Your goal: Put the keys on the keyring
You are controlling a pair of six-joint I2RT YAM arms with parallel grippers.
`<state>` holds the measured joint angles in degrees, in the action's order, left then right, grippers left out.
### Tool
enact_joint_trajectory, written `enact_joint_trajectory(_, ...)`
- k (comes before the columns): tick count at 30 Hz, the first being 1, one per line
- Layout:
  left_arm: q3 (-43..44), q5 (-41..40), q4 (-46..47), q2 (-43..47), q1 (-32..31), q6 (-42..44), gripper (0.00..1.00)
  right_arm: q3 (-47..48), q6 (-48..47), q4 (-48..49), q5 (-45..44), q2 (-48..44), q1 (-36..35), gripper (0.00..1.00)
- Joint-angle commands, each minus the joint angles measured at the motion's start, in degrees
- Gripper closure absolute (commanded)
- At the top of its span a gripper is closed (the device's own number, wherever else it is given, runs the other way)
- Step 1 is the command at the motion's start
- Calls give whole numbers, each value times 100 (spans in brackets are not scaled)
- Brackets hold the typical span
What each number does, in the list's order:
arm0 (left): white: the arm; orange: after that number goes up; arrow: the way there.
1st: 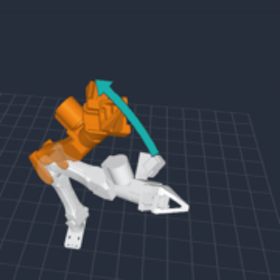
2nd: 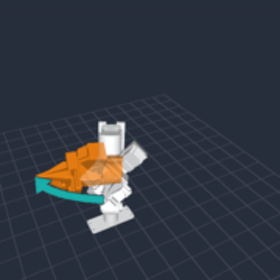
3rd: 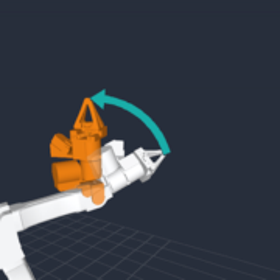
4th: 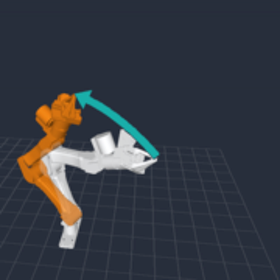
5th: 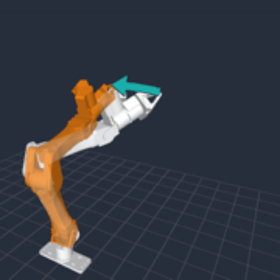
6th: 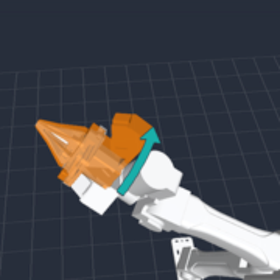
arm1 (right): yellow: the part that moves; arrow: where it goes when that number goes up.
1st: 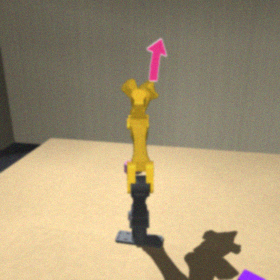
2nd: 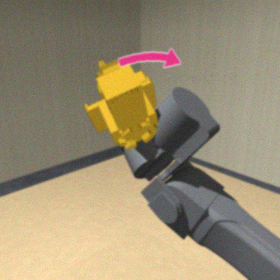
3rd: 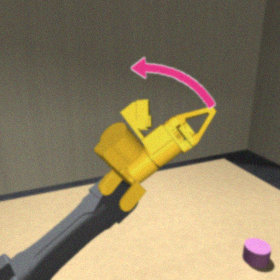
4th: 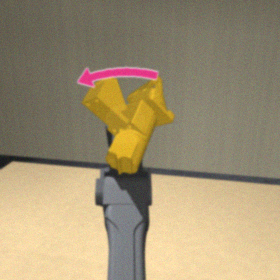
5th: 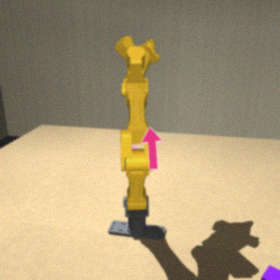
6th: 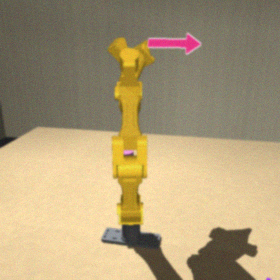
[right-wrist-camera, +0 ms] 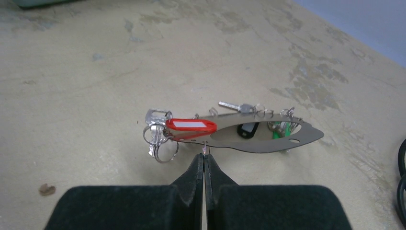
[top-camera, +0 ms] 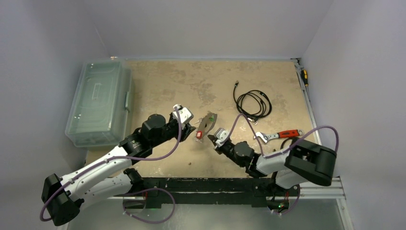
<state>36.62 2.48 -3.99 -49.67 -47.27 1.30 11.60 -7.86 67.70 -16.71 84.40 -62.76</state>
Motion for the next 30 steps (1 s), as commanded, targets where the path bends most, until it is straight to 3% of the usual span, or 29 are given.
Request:
enact_joint_trajectory(1, -10, 212, 168, 126, 35, 82, 61, -73, -29, -283, 141, -836, -52, 100)
enact_joint_trajectory(9, -55, 875, 311, 433, 37, 123, 61, -42, -285, -1374, 354, -2143, -52, 100)
enact_joint_trajectory(22, -206, 2361, 1094, 1242, 36, 61, 64, 326, -9, -3125, 1429, -4734, -52, 100)
enact_joint_trajectory(30, 8, 3382, 1236, 1177, 38, -14, 65, 631, 130, -3606, 1978, -5421, -52, 100)
